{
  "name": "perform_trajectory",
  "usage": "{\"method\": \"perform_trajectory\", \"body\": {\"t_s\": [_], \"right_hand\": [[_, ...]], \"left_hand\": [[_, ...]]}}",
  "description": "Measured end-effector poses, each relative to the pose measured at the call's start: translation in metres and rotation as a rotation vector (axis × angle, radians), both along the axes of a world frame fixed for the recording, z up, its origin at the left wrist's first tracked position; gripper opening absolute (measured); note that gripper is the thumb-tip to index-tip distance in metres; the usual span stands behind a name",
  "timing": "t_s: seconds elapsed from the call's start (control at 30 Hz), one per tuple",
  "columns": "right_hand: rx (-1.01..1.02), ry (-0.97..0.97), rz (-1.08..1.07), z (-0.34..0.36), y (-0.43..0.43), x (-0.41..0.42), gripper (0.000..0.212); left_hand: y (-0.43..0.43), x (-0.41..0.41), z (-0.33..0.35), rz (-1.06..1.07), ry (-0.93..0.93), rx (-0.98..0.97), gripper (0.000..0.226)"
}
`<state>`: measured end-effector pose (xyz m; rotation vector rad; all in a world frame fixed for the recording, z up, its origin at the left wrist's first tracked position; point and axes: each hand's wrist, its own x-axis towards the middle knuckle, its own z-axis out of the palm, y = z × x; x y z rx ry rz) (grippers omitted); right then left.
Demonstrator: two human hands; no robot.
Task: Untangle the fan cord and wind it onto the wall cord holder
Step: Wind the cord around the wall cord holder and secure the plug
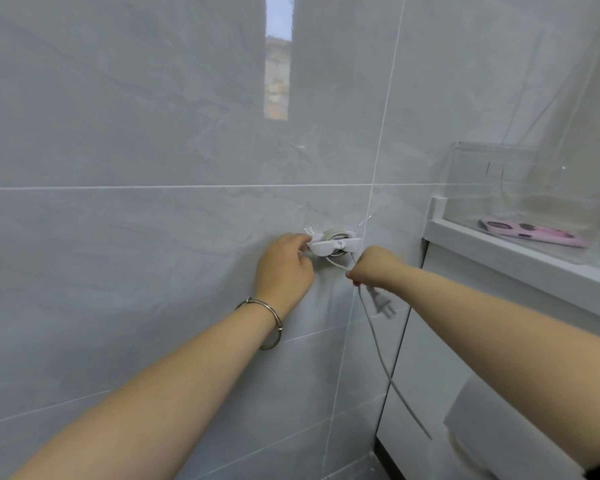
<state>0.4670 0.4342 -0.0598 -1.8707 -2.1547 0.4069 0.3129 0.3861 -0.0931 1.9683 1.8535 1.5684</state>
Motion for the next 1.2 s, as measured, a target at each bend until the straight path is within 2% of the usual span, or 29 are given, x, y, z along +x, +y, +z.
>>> {"method": "perform_trajectory", "body": {"t_s": [0.13,0.27,0.43,0.53,0.63,0.7,0.87,0.97,1.2], "right_hand": [[0.214,-0.064,-0.044,0.015,0.002,0.012,0.032],[0.373,-0.124,-0.044,0.022,-0.003,0.007,0.018],[0.453,-0.146,-0.073,0.020,0.001,0.005,0.014],[0.481,-0.104,-0.062,0.017,0.007,0.005,0.014],[0.510,-0.042,-0.017,0.017,0.012,0.006,0.012],[0.525,-0.015,0.011,0.016,0.013,0.007,0.012],[0.607,0.034,0.058,0.009,0.012,0.009,0.016],[0.657,0.042,0.080,0.009,0.009,0.009,0.017],[0.653,0.063,0.072,0.008,0.010,0.006,0.016]], "left_hand": [[0.008,0.002,-0.003,-0.025,0.274,0.096,0.043],[0.020,0.008,-0.003,-0.022,0.433,0.168,0.031],[0.036,0.010,0.002,-0.054,0.642,0.182,0.024],[0.040,0.012,0.005,-0.071,0.619,0.155,0.016],[0.045,0.012,0.005,-0.045,0.517,0.087,0.018],[0.047,0.012,0.004,-0.049,0.478,0.120,0.016],[0.054,0.010,0.000,-0.043,0.492,0.215,0.024],[0.054,0.008,0.002,-0.073,0.494,0.204,0.012],[0.055,0.008,0.009,-0.092,0.545,0.075,0.015]]}}
